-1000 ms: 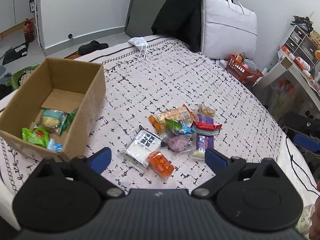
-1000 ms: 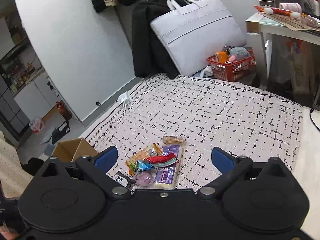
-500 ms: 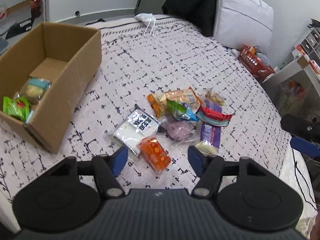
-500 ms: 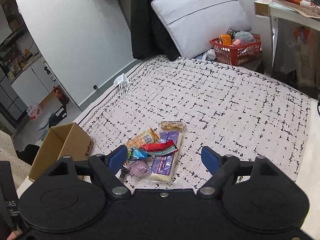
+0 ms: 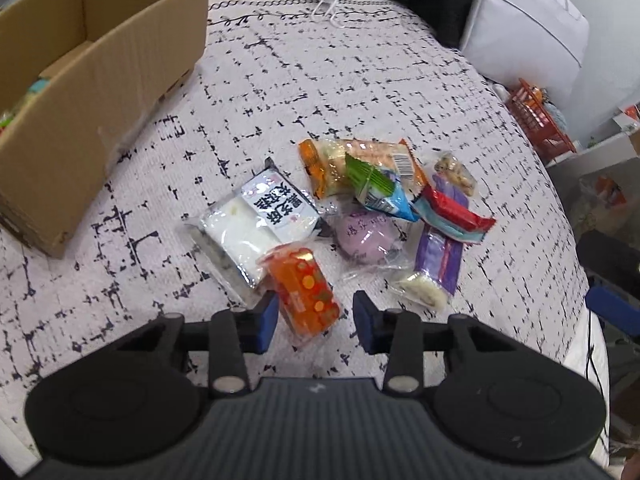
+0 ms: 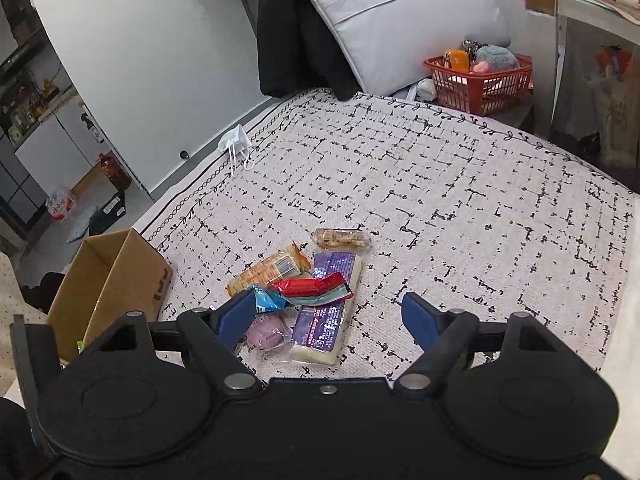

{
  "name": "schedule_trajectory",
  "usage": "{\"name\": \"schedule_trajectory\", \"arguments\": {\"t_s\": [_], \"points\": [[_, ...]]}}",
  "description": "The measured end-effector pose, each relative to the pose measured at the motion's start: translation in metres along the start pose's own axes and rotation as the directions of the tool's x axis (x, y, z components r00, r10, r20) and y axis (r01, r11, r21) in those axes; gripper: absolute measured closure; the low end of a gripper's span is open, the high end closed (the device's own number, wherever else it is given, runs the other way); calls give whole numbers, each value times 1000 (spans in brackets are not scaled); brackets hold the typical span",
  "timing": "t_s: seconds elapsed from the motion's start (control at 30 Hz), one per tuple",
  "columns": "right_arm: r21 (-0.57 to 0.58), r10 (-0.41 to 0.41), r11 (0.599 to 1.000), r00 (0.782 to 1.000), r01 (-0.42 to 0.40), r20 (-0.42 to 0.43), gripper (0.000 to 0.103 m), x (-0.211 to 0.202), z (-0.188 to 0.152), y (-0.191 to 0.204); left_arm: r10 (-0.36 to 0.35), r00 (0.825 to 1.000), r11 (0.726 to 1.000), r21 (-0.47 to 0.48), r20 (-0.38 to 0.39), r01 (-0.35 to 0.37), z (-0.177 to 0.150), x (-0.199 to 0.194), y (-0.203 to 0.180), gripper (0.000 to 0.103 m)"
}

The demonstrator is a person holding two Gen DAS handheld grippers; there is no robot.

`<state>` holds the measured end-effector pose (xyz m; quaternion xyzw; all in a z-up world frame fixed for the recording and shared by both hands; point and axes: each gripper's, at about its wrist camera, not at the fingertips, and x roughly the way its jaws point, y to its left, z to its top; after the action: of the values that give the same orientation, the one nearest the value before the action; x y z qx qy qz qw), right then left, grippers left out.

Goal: Organize snacks
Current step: 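Grasp the orange packet with left tool while right tool grasps purple bar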

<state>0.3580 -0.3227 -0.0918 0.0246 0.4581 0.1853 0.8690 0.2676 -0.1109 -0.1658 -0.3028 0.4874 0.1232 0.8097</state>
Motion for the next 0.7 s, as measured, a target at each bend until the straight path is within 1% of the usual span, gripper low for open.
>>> {"name": "schedule_trajectory", "arguments": {"t_s": [0.07, 0.17, 0.23, 0.27, 0.3, 0.37, 0.47, 0.57, 0.7], "points": [[-4, 1, 1000, 1000, -1, -15, 25, 6, -1, 0, 9, 1000, 1000, -21, 0, -9, 1, 5, 1, 63], [-5, 6, 1000, 999, -6, -42, 29, 16, -2, 2, 18, 1000, 999, -46, 2, -18, 3, 11, 4, 63], [1, 2, 1000, 998, -2, -61, 32, 26, -3, 3, 20, 1000, 998, -60, 11, -19, 3, 11, 5, 73], [-1, 2, 1000, 997, -2, -72, 33, 31, -4, 5, 16, 1000, 998, -68, 13, -15, 4, 11, 6, 74], [-2, 3, 1000, 997, -3, -83, 33, 36, -4, 7, 14, 1000, 997, -74, 16, -12, 4, 10, 6, 77], [-4, 1, 1000, 995, -2, -100, 33, 44, -4, 10, 17, 1000, 997, -77, 20, -15, 5, 7, 6, 78], [7, 1, 1000, 993, -1, -118, 33, 55, -4, 13, -8, 1000, 997, -80, 15, 9, 7, 3, 6, 78], [15, -6, 1000, 991, 8, -136, 34, 66, -3, 16, -32, 999, 998, -61, 13, 32, 9, -1, 4, 78], [15, -13, 1000, 988, 16, -157, 34, 80, -3, 23, -36, 999, 997, -63, 20, 37, 14, -6, 9, 78]]}}
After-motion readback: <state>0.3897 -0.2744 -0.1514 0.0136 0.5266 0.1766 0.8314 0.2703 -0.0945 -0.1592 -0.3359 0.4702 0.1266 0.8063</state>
